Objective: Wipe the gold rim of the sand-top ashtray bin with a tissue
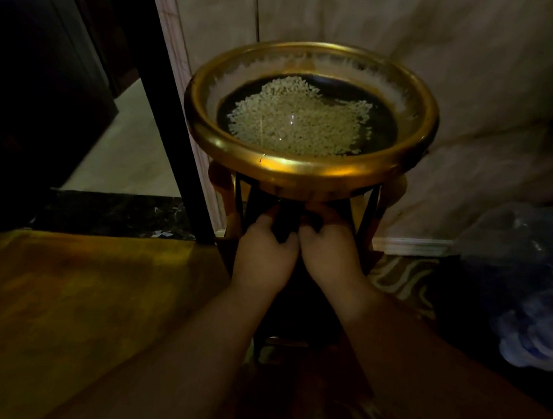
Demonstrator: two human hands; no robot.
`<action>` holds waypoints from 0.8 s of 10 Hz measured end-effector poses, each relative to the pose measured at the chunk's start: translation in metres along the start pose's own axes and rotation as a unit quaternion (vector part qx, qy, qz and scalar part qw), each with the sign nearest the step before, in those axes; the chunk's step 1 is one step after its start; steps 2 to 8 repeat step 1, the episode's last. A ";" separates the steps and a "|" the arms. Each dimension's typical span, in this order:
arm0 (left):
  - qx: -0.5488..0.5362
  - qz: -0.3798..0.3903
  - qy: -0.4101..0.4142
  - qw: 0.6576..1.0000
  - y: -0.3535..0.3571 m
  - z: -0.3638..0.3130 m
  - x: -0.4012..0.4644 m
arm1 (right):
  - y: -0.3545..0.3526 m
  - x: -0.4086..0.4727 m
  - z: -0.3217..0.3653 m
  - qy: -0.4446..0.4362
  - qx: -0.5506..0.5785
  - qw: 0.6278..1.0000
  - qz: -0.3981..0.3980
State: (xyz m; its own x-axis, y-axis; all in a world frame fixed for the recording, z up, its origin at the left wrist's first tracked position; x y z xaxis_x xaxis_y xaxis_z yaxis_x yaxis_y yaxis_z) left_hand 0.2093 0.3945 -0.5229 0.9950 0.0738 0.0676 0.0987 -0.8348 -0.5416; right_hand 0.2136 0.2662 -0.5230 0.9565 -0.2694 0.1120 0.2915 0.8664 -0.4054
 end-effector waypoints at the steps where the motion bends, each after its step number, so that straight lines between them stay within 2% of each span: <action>1: 0.001 0.012 0.076 0.997 -0.013 0.004 -0.021 | -0.006 -0.015 -0.003 0.001 0.026 0.999 0.030; 8: 0.001 0.012 0.076 0.997 -0.013 0.004 -0.021 | -0.006 -0.015 -0.003 0.001 0.026 0.999 0.030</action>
Point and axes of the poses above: each hand's wrist, its own x-axis towards the middle knuckle, its own y-axis out of the palm, z = x × y, the point moved 6 cm from there along x, towards the middle knuckle, and after that the axes turned 3 degrees about x, right-handed, at the moved point
